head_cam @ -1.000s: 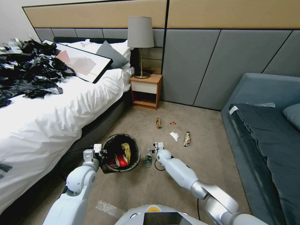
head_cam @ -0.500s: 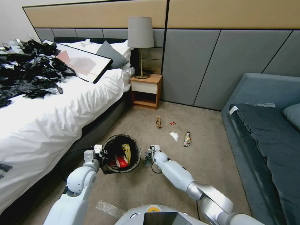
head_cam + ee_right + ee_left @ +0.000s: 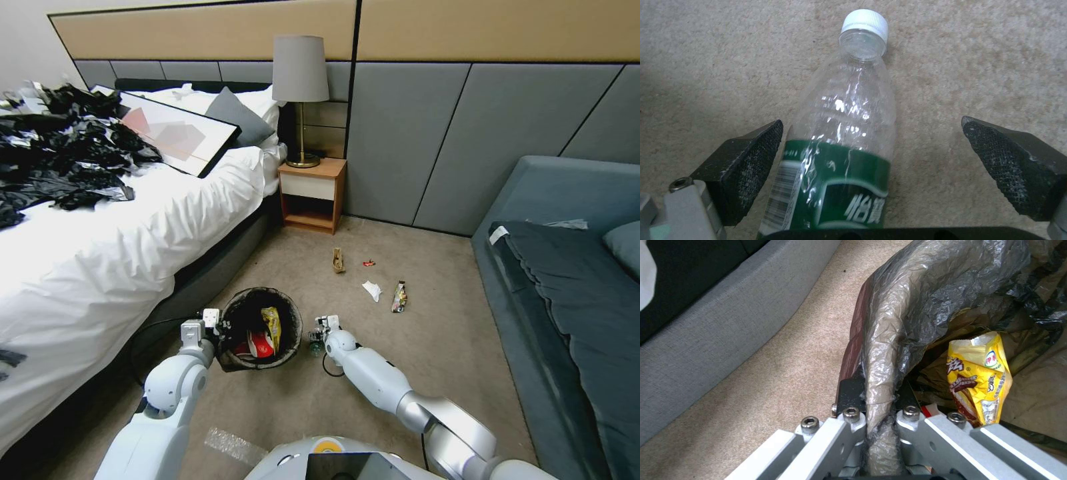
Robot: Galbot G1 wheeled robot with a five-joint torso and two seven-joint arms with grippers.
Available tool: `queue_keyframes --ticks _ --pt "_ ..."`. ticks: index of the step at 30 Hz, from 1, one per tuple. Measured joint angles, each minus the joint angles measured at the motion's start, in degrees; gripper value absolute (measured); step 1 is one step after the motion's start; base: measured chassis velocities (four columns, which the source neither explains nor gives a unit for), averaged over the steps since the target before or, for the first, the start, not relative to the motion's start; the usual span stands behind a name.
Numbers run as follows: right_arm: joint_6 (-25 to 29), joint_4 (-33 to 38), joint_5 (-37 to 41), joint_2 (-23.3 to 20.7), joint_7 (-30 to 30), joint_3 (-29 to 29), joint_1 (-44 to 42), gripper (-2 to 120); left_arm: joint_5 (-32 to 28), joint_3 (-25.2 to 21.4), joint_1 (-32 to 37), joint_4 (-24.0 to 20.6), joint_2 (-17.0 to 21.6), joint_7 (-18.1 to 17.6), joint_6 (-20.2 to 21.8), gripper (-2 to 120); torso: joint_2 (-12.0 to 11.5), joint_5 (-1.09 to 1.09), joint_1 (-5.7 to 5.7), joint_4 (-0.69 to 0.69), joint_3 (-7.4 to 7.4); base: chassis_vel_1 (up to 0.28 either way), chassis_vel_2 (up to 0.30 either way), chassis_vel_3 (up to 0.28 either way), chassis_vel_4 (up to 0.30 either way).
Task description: Pick up the trash bin, then pick up the garbage from the floor and place it into the trash bin.
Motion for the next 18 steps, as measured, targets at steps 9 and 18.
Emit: queue_keyframes --ticks 9,18 --pt "-0.9 0.5 0.4 -0.1 -0.7 -0.4 -0.1 91 0.1 0.0 -0.1 0.1 -0.1 0.2 0.0 0 0.0 0.0 0.0 0.0 0.0 0.0 0.0 0.0 0.0" --pt "-1.9 2.3 1.0 -0.9 -0.6 -0.7 0.6 60 0.5 0.1 -0.3 0.5 -0.4 0.4 0.0 0 0.0 0.0 0.0 0.0 0.0 0.0 0.0 0.0 0.0"
